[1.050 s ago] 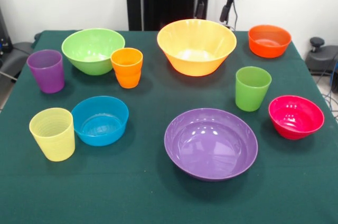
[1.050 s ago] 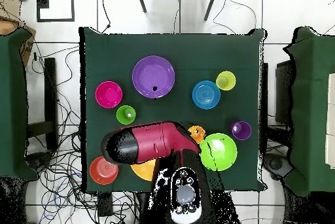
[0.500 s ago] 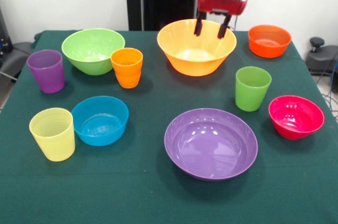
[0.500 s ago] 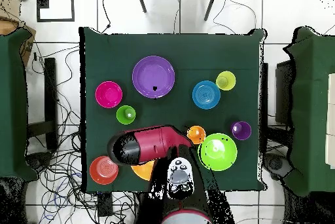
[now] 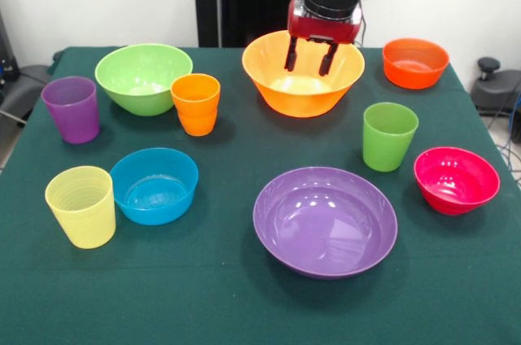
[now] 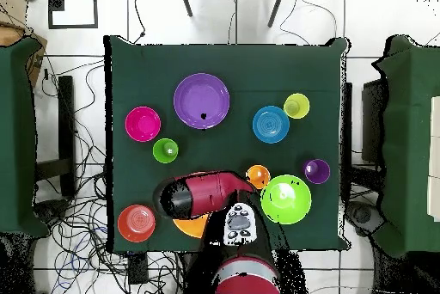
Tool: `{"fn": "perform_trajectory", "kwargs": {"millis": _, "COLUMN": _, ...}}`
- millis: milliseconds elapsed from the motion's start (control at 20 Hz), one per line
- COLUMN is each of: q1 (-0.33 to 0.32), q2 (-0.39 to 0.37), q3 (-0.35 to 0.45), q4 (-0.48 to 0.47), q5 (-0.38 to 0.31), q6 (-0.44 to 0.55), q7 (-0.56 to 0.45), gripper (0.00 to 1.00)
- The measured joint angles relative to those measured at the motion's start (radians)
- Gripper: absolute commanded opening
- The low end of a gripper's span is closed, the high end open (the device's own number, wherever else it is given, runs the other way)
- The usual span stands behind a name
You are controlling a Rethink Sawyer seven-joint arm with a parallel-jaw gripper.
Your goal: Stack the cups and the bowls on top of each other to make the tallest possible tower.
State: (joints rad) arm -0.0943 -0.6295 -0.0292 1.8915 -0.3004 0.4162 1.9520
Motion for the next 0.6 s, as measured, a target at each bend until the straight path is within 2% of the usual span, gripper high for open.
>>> {"fn": "perform_trajectory", "kwargs": {"millis": 250, "q1": -0.001, "q2": -0.007, "q3": -0.007, "q4": 0.000, "q5": 0.000, "q6": 0.009, "q7": 0.000, "gripper": 1.00}}
{"fn": "perform_trajectory", "kwargs": {"millis": 600, "q1": -0.001, "q2": -0.045, "q3": -0.017, "q4": -0.004, "q5": 0.000, "q6": 0.089, "q7": 0.000, "gripper": 1.00}}
